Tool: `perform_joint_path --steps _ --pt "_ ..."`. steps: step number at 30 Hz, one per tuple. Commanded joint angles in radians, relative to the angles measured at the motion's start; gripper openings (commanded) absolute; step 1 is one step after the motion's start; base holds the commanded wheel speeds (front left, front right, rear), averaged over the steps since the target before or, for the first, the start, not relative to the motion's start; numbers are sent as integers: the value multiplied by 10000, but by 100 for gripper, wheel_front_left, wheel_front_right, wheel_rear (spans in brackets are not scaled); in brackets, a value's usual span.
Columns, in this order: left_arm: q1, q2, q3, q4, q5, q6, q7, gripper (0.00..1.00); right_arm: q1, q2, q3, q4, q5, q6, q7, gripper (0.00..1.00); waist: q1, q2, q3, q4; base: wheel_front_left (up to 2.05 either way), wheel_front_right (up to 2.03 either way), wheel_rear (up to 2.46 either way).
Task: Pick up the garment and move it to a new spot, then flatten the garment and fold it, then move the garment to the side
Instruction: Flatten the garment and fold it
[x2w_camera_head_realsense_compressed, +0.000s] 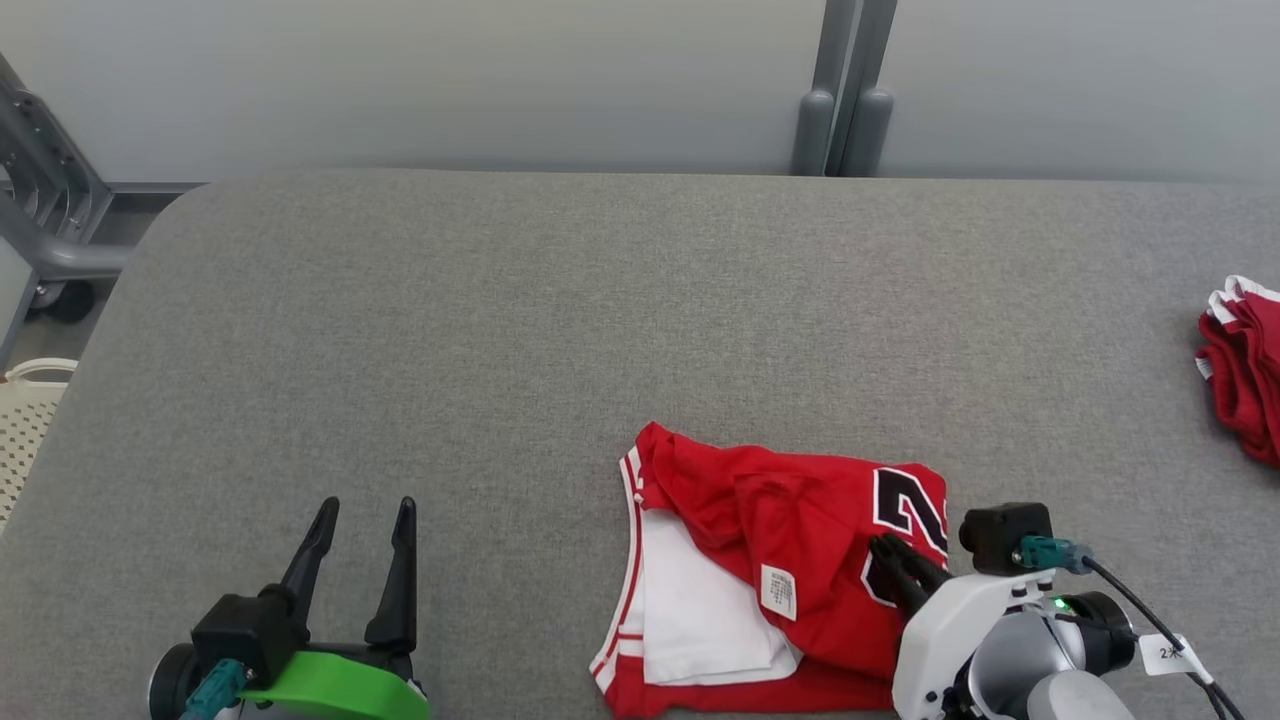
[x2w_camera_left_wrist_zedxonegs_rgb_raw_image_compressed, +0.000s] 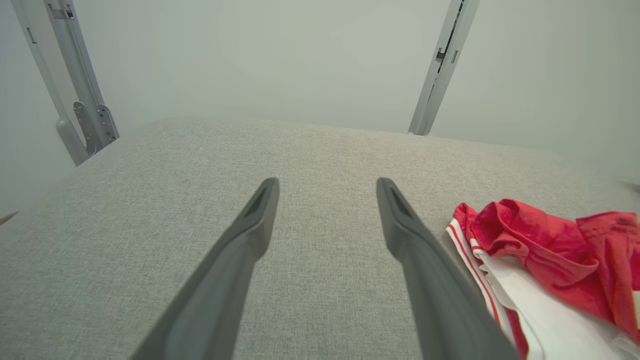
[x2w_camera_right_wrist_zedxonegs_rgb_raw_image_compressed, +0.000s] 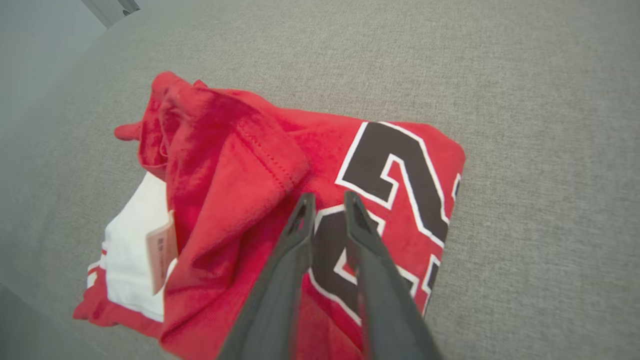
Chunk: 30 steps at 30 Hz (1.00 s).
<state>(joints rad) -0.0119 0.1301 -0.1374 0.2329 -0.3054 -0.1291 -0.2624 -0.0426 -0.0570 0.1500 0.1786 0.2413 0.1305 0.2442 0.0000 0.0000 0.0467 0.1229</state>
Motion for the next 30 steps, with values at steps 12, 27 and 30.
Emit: perform_joint_path --steps 12,27,30 --pt "183 169 -129 69 -70 -19 -30 100 -895 -90 823 1656 -770 1 -1052 0 0 0 -78 173 0 0 0" --pt "38 161 -235 167 -214 -19 -30 100 -2125 52 4173 3436 228 0 -1569 0 0 0 -50 333 0 0 0" --pt "-10 139 -223 182 -224 -19 -30 100 -2309 54 4643 3625 460 1 -1617 0 0 0 -40 371 0 0 0"
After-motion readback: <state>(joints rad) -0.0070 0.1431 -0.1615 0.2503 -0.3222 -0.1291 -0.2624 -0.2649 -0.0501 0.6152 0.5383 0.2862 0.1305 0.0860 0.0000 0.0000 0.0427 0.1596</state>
